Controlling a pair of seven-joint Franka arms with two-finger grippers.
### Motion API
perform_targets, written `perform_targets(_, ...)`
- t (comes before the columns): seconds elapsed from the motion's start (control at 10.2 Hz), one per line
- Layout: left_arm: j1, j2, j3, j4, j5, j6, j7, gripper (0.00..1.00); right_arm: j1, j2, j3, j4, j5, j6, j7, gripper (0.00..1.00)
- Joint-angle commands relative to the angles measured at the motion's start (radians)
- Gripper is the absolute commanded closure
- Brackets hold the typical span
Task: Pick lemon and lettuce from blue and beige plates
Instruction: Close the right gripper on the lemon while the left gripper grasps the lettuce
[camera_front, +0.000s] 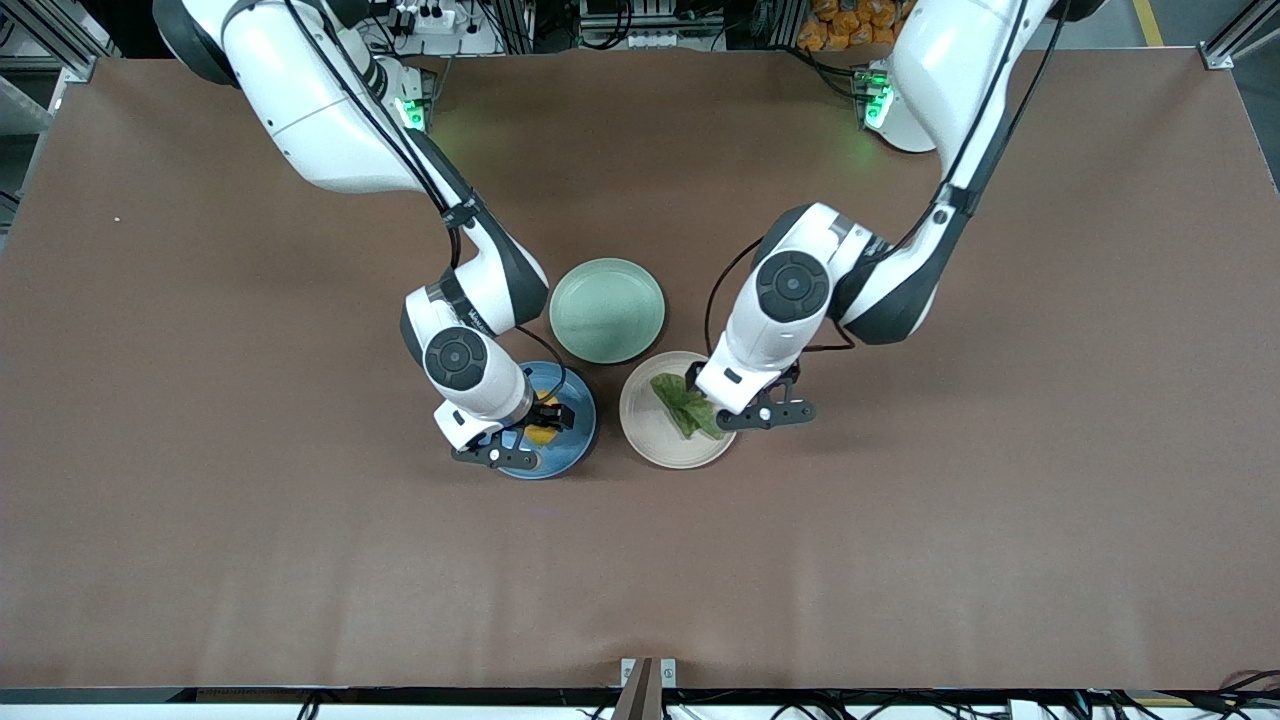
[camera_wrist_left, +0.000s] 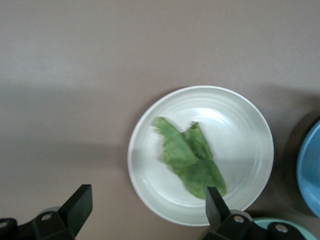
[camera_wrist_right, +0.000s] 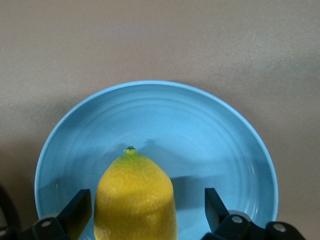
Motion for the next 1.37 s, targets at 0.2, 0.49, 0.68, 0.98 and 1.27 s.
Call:
perform_targets(0.2,-0.056,0.155,0.013,0.066,0.022,0.17,-0.105,0.15,-0.016,0.012,0.028,0.019,0.016,-0.008,0.1,0.75)
perform_targets(0.49,-0.113,0.21,0.061,0.081,0.025,0.202,-0.137,0.21,-0.019,-0.003,0.029,0.025,0.014,-0.017,0.091,1.0)
perform_targets(0.68,-0.122,0.232,0.065,0.096,0.027,0.204,-0.139,0.37,-0.06,-0.036,0.034,0.093,0.017,-0.199,0.082,1.0)
perform_targets(0.98,-0.127,0.232,0.068,0.096,0.03,0.204,-0.137,0.72,-0.193,-0.177,0.037,0.106,0.045,-0.454,-0.145,1.0)
perform_targets(1.27,-0.127,0.224,0.068,0.096,0.031,0.202,-0.139,0.97,-0.369,-0.254,0.026,0.098,0.034,-0.591,-0.455,1.0)
